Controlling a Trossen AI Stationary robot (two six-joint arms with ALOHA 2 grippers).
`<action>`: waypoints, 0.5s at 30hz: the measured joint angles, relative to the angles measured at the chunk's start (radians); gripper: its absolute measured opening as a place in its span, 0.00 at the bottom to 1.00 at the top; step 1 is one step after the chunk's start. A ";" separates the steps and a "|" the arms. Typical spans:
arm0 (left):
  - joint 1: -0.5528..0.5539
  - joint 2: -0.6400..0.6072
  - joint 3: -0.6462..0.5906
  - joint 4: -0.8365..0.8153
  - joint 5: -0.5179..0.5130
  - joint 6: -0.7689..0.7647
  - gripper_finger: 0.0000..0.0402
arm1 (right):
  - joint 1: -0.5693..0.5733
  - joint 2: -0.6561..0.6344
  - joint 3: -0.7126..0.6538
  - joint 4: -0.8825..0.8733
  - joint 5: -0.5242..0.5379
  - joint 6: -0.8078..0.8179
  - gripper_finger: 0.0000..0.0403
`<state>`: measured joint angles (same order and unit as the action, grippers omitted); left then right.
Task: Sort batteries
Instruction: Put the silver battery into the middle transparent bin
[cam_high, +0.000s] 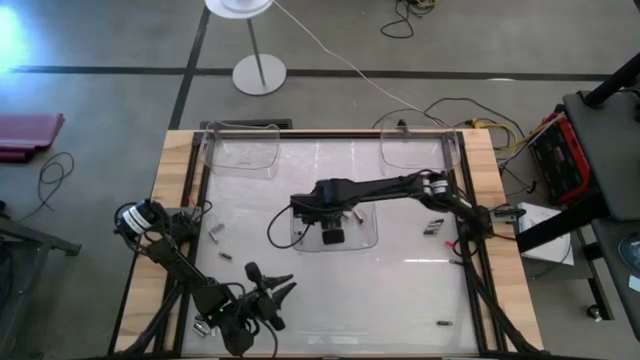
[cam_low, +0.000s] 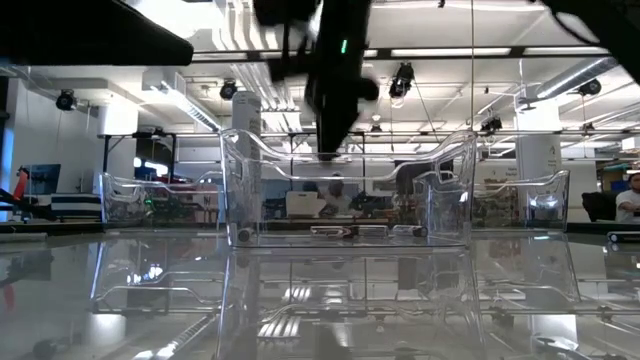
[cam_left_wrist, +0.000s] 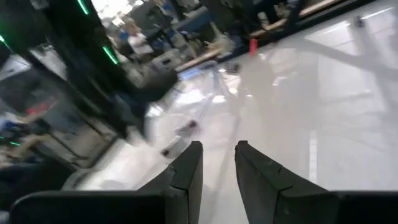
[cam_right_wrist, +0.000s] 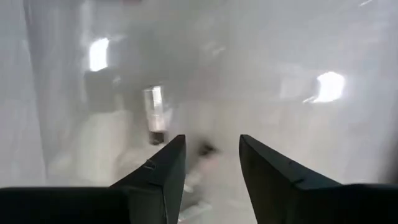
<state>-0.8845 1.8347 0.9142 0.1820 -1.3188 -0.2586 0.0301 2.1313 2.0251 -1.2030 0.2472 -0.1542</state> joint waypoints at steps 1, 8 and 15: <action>0.000 0.000 0.000 -0.001 0.018 -0.014 0.19 | 0.017 -0.037 -0.001 0.002 0.030 0.000 0.35; 0.000 0.000 0.000 -0.004 -0.003 -0.050 0.19 | 0.205 -0.337 -0.178 0.139 0.108 0.135 0.28; 0.002 0.000 0.000 0.010 -0.006 -0.118 0.19 | 0.539 -0.625 -0.671 0.628 0.426 0.203 0.21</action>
<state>-0.8820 1.8347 0.9138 0.1919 -1.3244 -0.3762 0.5693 1.5067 1.3537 -0.5747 0.6735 0.0483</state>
